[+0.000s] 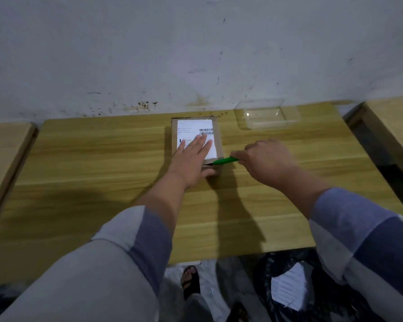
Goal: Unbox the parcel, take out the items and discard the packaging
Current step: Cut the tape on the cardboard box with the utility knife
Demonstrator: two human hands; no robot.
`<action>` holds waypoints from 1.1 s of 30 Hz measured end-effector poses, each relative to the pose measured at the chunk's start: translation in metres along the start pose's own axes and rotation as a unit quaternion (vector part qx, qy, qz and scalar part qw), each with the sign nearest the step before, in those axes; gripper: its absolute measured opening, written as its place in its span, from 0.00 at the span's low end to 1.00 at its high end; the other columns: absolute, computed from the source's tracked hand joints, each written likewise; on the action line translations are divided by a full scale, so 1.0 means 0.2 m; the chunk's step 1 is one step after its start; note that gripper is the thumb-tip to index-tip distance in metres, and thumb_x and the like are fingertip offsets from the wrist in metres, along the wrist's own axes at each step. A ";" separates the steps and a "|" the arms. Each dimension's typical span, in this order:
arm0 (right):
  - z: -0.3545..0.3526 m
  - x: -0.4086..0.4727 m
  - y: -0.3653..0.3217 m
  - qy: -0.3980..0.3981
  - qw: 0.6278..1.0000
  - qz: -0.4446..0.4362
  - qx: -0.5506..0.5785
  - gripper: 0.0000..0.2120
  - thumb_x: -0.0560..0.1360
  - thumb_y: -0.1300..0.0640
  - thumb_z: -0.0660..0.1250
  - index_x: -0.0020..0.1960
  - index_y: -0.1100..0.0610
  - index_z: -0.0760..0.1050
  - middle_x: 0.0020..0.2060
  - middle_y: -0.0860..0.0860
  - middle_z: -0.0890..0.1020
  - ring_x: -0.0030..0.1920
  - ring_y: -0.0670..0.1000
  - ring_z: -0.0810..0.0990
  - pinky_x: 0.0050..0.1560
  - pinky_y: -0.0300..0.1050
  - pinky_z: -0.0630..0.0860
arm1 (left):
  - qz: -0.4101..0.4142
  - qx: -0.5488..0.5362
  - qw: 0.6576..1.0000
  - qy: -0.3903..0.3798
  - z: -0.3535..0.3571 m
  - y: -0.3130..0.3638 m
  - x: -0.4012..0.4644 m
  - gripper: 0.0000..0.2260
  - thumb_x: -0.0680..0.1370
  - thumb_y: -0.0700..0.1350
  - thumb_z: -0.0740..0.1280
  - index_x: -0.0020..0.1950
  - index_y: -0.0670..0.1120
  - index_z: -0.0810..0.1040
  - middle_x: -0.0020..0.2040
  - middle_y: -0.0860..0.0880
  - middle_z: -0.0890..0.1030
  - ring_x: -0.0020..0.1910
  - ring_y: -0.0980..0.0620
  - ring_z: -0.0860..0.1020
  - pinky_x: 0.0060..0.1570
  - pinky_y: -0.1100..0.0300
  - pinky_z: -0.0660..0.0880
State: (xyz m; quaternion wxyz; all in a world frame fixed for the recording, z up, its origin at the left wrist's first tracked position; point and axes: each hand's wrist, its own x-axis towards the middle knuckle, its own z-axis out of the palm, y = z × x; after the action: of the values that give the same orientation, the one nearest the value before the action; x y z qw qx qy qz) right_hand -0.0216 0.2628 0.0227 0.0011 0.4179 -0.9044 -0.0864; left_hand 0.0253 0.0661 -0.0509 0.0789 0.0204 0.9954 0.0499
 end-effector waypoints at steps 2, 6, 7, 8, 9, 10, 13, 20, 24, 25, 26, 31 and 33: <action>0.02 -0.01 0.01 0.019 1.000 0.002 -0.008 0.16 0.80 0.54 0.55 0.65 0.43 0.70 0.51 0.51 0.82 0.53 0.57 0.79 0.46 0.48 0.67 | -0.001 -0.005 1.000 0.003 0.01 -0.01 0.01 0.38 0.77 0.63 0.58 0.79 0.48 0.45 0.80 0.49 0.43 0.78 0.52 0.42 0.75 0.49 0.41; 0.04 -0.07 0.07 0.023 0.999 0.029 0.009 0.17 0.81 0.53 0.53 0.67 0.42 0.69 0.52 0.50 0.81 0.54 0.57 0.78 0.48 0.48 0.66 | 0.007 -0.003 1.000 -0.010 0.00 -0.02 0.00 0.38 0.78 0.61 0.59 0.79 0.49 0.44 0.80 0.50 0.42 0.78 0.52 0.42 0.75 0.49 0.41; 0.04 -0.08 0.08 0.022 0.999 0.033 0.012 0.17 0.81 0.53 0.53 0.67 0.42 0.68 0.52 0.50 0.82 0.54 0.57 0.78 0.48 0.48 0.67 | 0.006 -0.003 1.000 -0.013 0.00 -0.02 0.00 0.38 0.78 0.61 0.59 0.79 0.49 0.44 0.80 0.50 0.42 0.78 0.52 0.42 0.75 0.49 0.41; 0.04 -0.09 0.09 0.020 0.999 0.038 0.016 0.17 0.81 0.52 0.53 0.67 0.42 0.68 0.53 0.50 0.82 0.54 0.57 0.78 0.49 0.48 0.67 | 0.005 -0.003 1.000 -0.016 -0.01 -0.01 0.00 0.38 0.78 0.61 0.59 0.79 0.49 0.43 0.80 0.50 0.42 0.78 0.52 0.41 0.75 0.49 0.41; 0.05 -0.10 0.09 0.018 0.999 0.042 0.021 0.17 0.81 0.52 0.53 0.67 0.42 0.68 0.53 0.50 0.82 0.54 0.57 0.78 0.49 0.48 0.68 | 0.002 -0.003 1.000 -0.018 -0.01 -0.01 0.00 0.38 0.78 0.60 0.59 0.79 0.49 0.43 0.80 0.50 0.41 0.78 0.52 0.41 0.75 0.49 0.41; 0.05 -0.10 0.10 0.016 0.999 0.046 0.025 0.17 0.81 0.51 0.53 0.67 0.42 0.68 0.53 0.50 0.82 0.55 0.57 0.78 0.50 0.48 0.68 | -0.001 -0.005 1.000 -0.021 -0.01 0.00 0.00 0.38 0.78 0.60 0.60 0.79 0.49 0.43 0.80 0.50 0.41 0.78 0.52 0.41 0.75 0.49 0.41; 0.05 -0.10 0.09 0.018 0.998 0.049 0.031 0.17 0.81 0.52 0.53 0.67 0.42 0.68 0.53 0.50 0.82 0.55 0.57 0.78 0.51 0.48 0.67 | -0.005 -0.011 0.999 -0.030 -0.02 0.00 0.00 0.37 0.78 0.59 0.60 0.79 0.49 0.43 0.80 0.50 0.41 0.78 0.52 0.41 0.75 0.49 0.41; 0.08 -0.19 0.16 0.013 0.993 0.097 0.068 0.16 0.80 0.50 0.55 0.65 0.41 0.70 0.54 0.49 0.82 0.55 0.57 0.79 0.48 0.48 0.69 | -0.001 -0.015 0.999 -0.045 -0.04 -0.01 -0.02 0.37 0.79 0.57 0.61 0.79 0.48 0.42 0.80 0.50 0.40 0.78 0.52 0.40 0.75 0.48 0.40; 0.05 -0.18 0.14 -0.004 0.952 0.205 0.226 0.16 0.78 0.52 0.59 0.64 0.45 0.74 0.48 0.55 0.84 0.47 0.58 0.81 0.39 0.45 0.72 | -0.016 -0.024 0.999 -0.042 -0.04 0.00 -0.03 0.39 0.77 0.63 0.59 0.79 0.48 0.43 0.80 0.51 0.40 0.78 0.53 0.40 0.76 0.46 0.39; 0.05 -0.16 0.13 -0.017 0.921 0.245 0.303 0.16 0.77 0.52 0.60 0.63 0.47 0.75 0.46 0.56 0.84 0.42 0.56 0.81 0.36 0.43 0.72 | -0.022 -0.034 0.999 -0.035 -0.04 0.01 -0.03 0.39 0.77 0.65 0.57 0.79 0.49 0.43 0.80 0.51 0.41 0.78 0.54 0.41 0.76 0.45 0.40; 0.06 -0.14 0.13 -0.024 0.882 0.283 0.375 0.16 0.77 0.52 0.61 0.63 0.48 0.76 0.43 0.56 0.85 0.36 0.53 0.80 0.32 0.41 0.72 | -0.030 -0.047 0.998 -0.027 -0.04 0.02 -0.03 0.39 0.77 0.67 0.54 0.79 0.49 0.43 0.80 0.52 0.41 0.78 0.54 0.41 0.76 0.45 0.40; 0.13 -0.08 0.10 -0.057 0.714 0.386 0.581 0.19 0.78 0.61 0.60 0.68 0.53 0.71 0.38 0.54 0.83 0.31 0.47 0.74 0.32 0.41 0.70 | -0.073 -0.061 0.995 -0.025 -0.05 0.06 0.04 0.34 0.79 0.65 0.46 0.79 0.47 0.40 0.80 0.51 0.40 0.78 0.54 0.39 0.76 0.46 0.38; 0.15 -0.05 0.09 -0.073 0.686 0.381 0.616 0.23 0.77 0.66 0.57 0.70 0.53 0.68 0.45 0.55 0.82 0.37 0.49 0.75 0.39 0.43 0.72 | -0.085 -0.065 0.994 -0.020 -0.06 0.06 0.09 0.36 0.79 0.66 0.46 0.79 0.47 0.40 0.79 0.50 0.39 0.78 0.54 0.38 0.76 0.45 0.38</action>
State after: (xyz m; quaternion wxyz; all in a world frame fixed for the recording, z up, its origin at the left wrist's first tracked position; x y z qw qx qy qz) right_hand -0.0309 0.2862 -0.0026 -0.2894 -0.0633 -0.8328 0.4677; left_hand 0.0065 0.0785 -0.0404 0.1041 -0.0689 0.9864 0.1070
